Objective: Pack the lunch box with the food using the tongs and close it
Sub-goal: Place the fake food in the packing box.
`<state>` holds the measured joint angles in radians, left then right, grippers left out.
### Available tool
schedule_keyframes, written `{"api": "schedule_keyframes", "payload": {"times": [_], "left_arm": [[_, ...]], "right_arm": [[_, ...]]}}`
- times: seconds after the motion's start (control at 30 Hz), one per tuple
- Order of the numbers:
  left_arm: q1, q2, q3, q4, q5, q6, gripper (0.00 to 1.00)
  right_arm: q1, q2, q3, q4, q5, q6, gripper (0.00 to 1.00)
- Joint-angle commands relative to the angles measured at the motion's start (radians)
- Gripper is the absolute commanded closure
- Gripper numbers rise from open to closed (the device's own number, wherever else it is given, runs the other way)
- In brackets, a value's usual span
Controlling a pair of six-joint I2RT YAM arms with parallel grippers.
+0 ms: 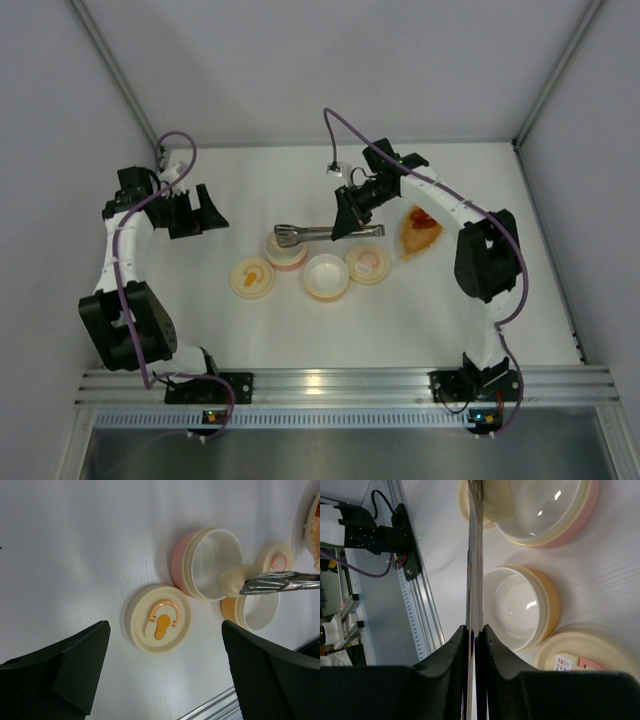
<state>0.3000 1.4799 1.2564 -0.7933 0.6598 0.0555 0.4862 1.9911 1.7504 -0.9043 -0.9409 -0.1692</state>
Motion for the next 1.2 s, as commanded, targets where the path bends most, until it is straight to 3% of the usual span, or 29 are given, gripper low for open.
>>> {"api": "schedule_keyframes", "payload": {"times": [0.0,0.3,0.6,1.0,1.17], "left_arm": [[-0.001,0.000,0.018,-0.014,0.004,0.029,0.02],[0.002,0.029,0.024,-0.012,0.008,0.027,0.02],[0.001,0.036,0.024,-0.012,0.024,0.037,0.02],[0.001,0.004,0.043,-0.034,0.070,0.087,0.02],[0.001,-0.069,0.073,-0.041,0.167,0.205,0.02]], "right_arm": [[0.015,0.020,0.058,0.085,-0.035,0.019,1.00],[0.017,0.094,0.063,0.123,-0.041,0.034,1.00],[0.015,0.110,0.081,0.116,-0.032,0.030,0.72],[0.014,0.084,0.121,0.079,-0.025,0.020,0.66],[0.009,0.029,0.136,0.045,-0.050,0.037,0.64]]}}
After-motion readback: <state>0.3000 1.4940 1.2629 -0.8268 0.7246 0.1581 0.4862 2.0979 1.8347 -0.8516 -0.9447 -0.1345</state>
